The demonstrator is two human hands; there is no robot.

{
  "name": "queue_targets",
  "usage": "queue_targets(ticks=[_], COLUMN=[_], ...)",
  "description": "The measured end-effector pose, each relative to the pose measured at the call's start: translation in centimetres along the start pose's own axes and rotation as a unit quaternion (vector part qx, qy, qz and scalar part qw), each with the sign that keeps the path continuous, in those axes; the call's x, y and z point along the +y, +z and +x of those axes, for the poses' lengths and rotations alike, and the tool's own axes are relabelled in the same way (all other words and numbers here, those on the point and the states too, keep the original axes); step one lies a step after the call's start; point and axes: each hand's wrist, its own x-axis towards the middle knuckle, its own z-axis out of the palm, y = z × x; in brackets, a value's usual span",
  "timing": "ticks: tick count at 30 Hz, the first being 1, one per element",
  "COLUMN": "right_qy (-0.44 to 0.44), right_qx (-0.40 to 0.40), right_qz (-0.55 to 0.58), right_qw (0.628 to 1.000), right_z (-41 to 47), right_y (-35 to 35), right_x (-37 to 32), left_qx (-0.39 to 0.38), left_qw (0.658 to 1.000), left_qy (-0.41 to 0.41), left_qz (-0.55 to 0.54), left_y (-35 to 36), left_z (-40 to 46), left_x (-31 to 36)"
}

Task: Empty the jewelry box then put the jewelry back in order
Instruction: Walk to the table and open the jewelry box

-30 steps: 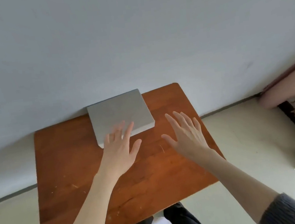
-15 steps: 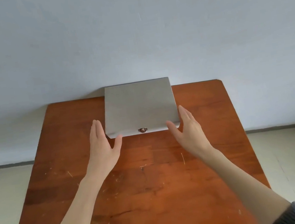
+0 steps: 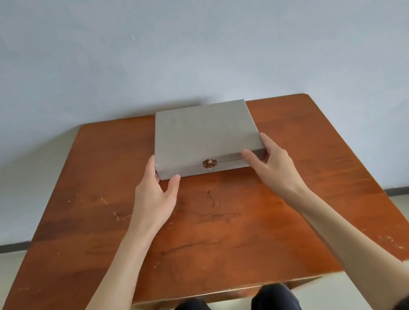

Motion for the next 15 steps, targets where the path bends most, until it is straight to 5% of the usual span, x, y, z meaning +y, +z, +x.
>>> queue_targets(ticks=[11, 15], right_qy=[-0.037, -0.052], right_qx=[0.053, 0.102], right_qz=[-0.035, -0.073], right_qw=[0.997, 0.991], right_z=[-12.4, -14.4], right_y=[0.9, 1.5], right_x=[-1.0, 0.0], left_qx=[0.033, 0.077], left_qw=[0.999, 0.992], left_qy=[0.026, 0.066], left_qz=[-0.002, 0.073], left_y=[-1.9, -1.5], left_z=[-11.4, -12.6], left_x=[-1.5, -1.2])
